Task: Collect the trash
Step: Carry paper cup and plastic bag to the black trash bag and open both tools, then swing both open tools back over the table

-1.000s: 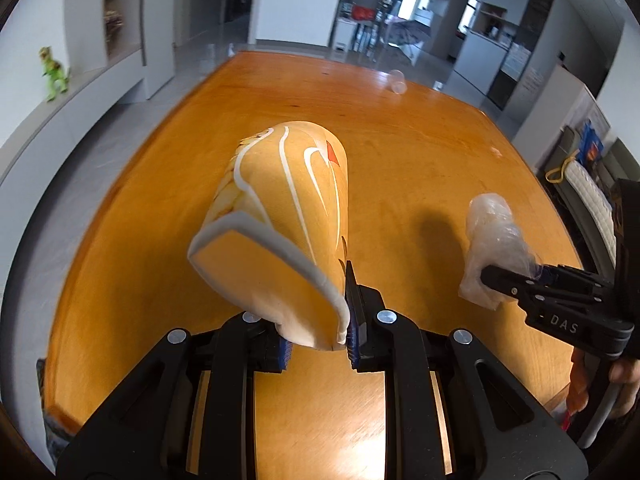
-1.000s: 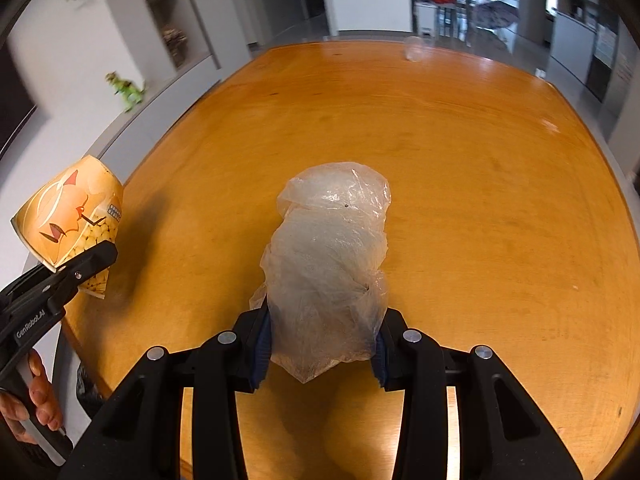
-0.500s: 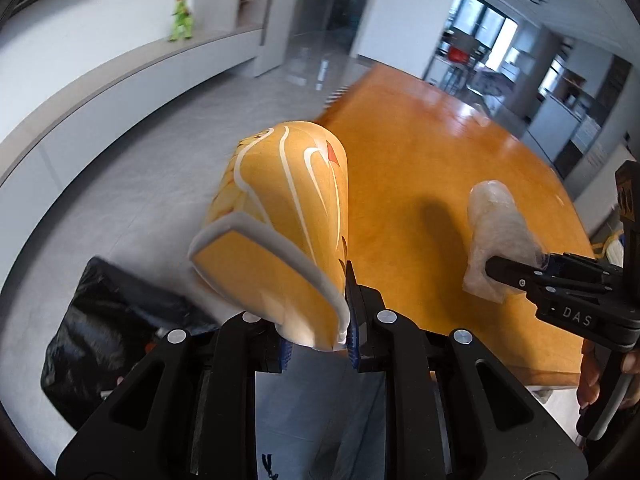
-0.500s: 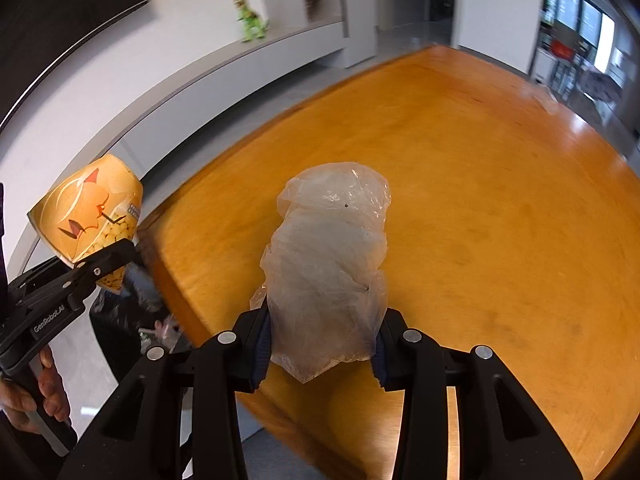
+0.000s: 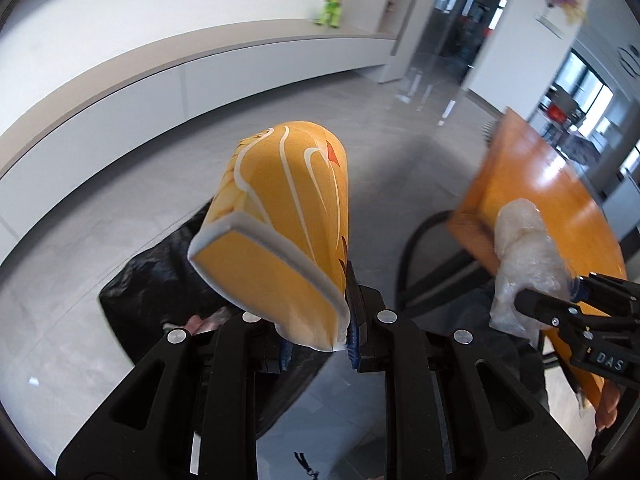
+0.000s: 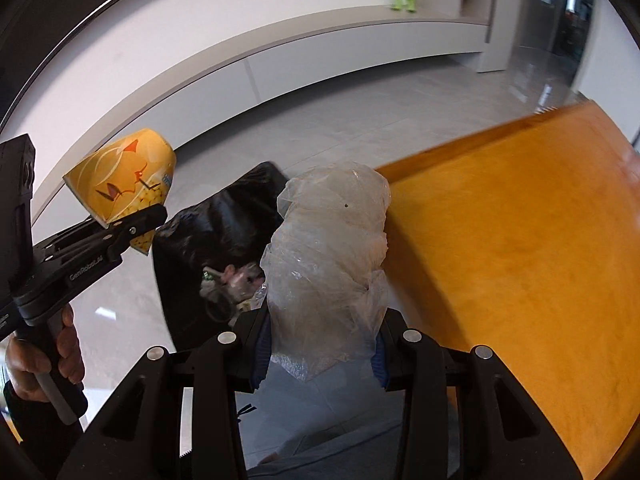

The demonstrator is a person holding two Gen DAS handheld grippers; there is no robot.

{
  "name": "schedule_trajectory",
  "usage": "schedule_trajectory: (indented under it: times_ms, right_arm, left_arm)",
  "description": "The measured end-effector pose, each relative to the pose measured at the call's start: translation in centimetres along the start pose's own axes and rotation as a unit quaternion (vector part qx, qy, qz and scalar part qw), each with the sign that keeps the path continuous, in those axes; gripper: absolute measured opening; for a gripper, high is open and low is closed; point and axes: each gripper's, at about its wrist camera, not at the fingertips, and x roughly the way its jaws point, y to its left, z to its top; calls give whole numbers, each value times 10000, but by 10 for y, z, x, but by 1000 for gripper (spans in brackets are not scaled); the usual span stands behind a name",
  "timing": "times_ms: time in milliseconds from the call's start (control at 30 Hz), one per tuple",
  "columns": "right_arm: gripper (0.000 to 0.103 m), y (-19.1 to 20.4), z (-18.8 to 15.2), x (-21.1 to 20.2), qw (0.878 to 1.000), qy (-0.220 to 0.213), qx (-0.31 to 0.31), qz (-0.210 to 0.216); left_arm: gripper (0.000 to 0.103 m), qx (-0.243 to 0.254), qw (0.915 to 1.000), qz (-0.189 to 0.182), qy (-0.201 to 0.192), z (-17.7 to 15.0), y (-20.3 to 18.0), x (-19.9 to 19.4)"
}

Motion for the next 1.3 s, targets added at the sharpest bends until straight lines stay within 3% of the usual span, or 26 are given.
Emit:
schedule_trajectory:
  times_ms: [467, 500, 567, 600, 633, 667, 733, 933, 1300]
  right_arm:
    - [43, 87, 45, 70, 9925, 709, -643, 761]
    - [46, 91, 49, 73, 9913, 758, -669, 848]
    - [67, 103, 58, 87, 9862, 1008, -805, 1034]
    - [77, 104, 62, 90, 9871, 1031, -845, 892]
    - [79, 104, 63, 90, 9896, 918, -811, 749]
    - [80, 103, 64, 89, 9917, 789, -781, 655]
    - [82, 98, 63, 86, 9924, 701, -772, 655]
    - [82, 75, 59, 67, 9948, 484, -642, 633]
    - [82, 45, 50, 29, 9967, 51, -515, 624]
  left_arm:
    - [22, -776, 9949, 642, 109, -25, 74, -11]
    - [22, -856, 9938, 706, 112, -25, 82, -11]
    - [27, -1069, 9908, 823, 119, -26, 94, -15]
    - [46, -1184, 9887, 913, 141, -27, 102, -17]
    - [90, -1273, 9864, 1026, 145, -27, 106, -19]
    - [98, -1332, 9835, 1215, 126, -26, 107, -20]
    - [97, -1304, 9801, 1492, -128, -28, 111, -30]
    - [97, -1573, 9804, 1176, -141, -27, 117, -36]
    - [97, -1192, 9834, 1313, -376, -3, 80, -44]
